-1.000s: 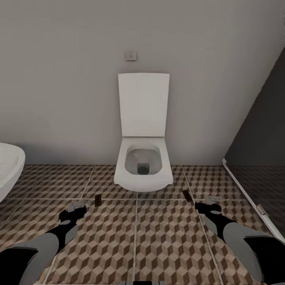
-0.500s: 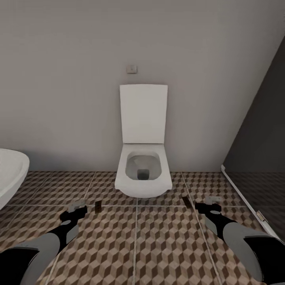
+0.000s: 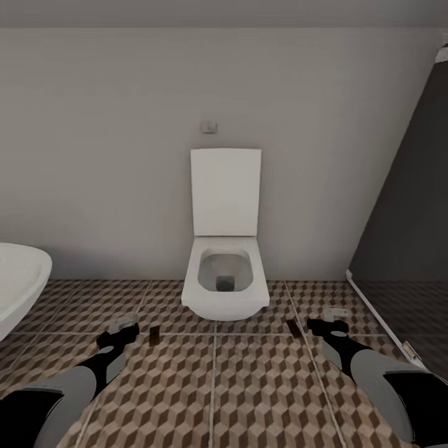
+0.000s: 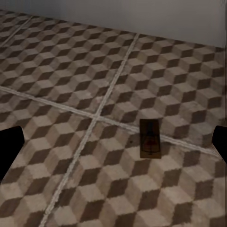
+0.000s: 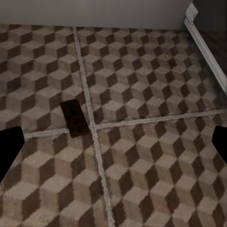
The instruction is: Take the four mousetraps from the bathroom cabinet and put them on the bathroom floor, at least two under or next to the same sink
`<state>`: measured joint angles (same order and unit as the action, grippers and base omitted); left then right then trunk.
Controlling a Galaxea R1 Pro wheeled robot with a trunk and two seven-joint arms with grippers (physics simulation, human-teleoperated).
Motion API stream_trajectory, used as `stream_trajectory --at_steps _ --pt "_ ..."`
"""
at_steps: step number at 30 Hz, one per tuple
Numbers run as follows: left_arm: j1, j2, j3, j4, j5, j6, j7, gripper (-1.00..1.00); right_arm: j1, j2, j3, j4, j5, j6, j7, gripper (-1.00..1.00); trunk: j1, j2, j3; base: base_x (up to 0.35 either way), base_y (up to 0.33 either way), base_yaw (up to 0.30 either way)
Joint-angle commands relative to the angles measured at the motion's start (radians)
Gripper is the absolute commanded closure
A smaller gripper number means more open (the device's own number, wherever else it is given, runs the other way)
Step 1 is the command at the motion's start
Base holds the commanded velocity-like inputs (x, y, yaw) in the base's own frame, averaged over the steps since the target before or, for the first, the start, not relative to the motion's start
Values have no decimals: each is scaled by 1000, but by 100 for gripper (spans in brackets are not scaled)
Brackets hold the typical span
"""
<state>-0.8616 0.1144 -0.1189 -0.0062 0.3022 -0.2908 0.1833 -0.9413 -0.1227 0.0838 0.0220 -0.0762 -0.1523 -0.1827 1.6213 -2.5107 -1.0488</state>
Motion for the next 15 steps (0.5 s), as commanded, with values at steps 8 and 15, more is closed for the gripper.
stream_trajectory --at_steps 8,15 --pt "0 0 -9 0 7 -4 3 -100 -1 -1 8 2 -7 -5 -1 -100 -4 2 30 0 0 0" --pt "0 0 -9 0 8 -2 4 -100 -1 -2 9 2 -7 -4 0 -100 -7 3 57 0 0 0"
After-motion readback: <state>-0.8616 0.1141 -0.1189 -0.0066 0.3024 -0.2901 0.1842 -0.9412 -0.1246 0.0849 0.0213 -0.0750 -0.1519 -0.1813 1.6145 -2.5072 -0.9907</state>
